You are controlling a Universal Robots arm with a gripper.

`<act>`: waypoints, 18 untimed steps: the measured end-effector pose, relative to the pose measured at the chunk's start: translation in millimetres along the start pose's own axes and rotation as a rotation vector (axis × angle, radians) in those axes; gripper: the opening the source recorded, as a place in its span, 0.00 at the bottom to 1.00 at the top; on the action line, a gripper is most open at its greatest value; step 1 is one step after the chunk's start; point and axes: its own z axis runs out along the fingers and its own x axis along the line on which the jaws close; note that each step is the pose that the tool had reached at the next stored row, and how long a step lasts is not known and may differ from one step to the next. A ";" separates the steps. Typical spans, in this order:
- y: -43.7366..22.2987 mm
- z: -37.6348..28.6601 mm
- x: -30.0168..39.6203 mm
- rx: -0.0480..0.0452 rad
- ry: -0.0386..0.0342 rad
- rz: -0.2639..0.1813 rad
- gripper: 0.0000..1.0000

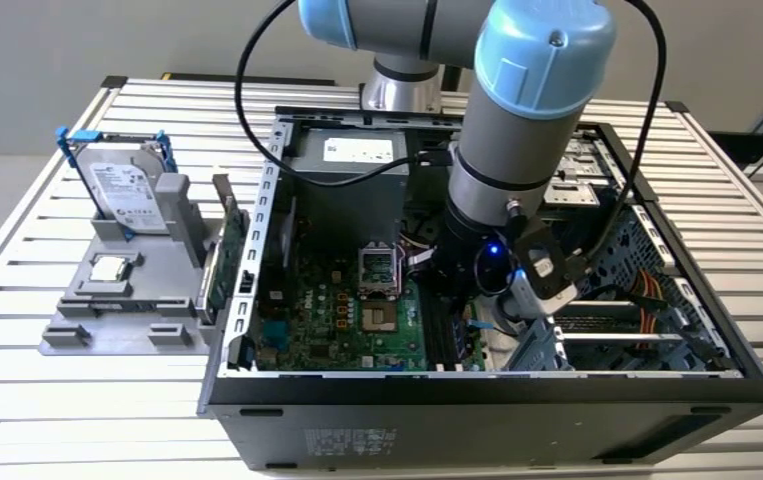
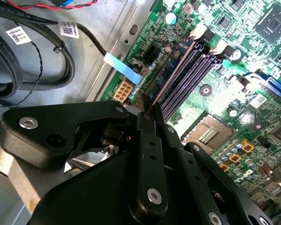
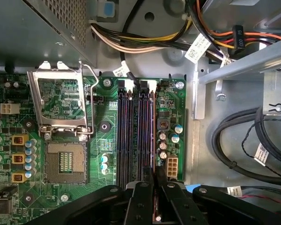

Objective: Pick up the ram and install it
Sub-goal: 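Insert the ram into the slot, then press down the ram until it locks into place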

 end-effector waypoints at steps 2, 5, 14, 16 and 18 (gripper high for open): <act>0.0 0.1 0.0 0.0000 -0.0002 0.004 0.00; 0.0 0.1 0.0 0.0002 -0.0003 0.012 0.00; -0.1 2.2 0.0 0.0032 -0.0005 0.029 0.00; 0.1 3.9 0.0 0.0052 -0.0003 0.028 0.00; -0.1 4.1 0.1 0.0096 0.0015 0.028 0.00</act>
